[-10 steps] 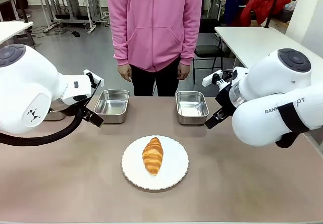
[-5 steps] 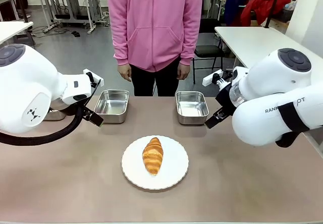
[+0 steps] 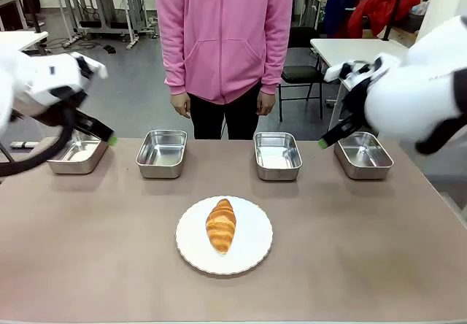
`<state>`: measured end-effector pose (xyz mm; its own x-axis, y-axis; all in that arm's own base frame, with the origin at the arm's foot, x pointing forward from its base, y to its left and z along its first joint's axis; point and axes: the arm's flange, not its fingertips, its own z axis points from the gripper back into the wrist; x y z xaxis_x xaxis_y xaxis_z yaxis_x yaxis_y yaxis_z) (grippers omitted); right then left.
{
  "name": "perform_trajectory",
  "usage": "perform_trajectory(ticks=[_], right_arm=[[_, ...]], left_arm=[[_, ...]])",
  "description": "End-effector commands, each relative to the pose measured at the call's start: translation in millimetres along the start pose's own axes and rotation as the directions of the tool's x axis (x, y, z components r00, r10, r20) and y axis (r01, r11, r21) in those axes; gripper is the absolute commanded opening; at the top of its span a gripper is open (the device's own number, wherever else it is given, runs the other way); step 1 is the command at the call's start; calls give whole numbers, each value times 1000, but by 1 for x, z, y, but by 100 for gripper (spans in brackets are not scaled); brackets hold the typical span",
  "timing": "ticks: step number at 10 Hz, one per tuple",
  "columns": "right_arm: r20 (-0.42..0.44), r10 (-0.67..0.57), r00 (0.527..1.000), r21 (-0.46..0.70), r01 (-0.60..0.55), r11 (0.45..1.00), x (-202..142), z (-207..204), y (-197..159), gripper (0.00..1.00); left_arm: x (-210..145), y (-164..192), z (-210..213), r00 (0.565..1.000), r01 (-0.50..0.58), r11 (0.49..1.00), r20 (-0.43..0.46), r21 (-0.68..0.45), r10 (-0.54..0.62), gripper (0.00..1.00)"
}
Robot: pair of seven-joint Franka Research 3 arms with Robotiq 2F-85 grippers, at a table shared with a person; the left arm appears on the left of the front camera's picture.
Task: Place the bread in the container.
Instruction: Place the Butter Roll into the Airtight Container indicated by the human.
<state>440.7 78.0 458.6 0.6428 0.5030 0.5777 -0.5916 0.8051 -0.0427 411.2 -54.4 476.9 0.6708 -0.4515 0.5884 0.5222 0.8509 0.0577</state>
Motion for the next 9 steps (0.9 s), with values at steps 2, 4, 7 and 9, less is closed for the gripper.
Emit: perform_trajectory(ticks=[2,4,7,9], right_arm=[[72,36,997,148,-46,988,-29,17,-90,100],[148,8,989,193,-36,981,-58,23,-144,100],[265,-14,964,262,-58,963,-86,26,-182,100],[289,-8,957,226,-60,972,-96,28,-185,100]], left_arm=[[-5,66,39,998,63,988,24,-139,-60,100],[-25,109,62,987,152,962,81,-226,-137,100],[-60,143,79,959,258,937,181,-234,-218,100],[-62,127,85,954,249,943,224,-219,-200,100]])
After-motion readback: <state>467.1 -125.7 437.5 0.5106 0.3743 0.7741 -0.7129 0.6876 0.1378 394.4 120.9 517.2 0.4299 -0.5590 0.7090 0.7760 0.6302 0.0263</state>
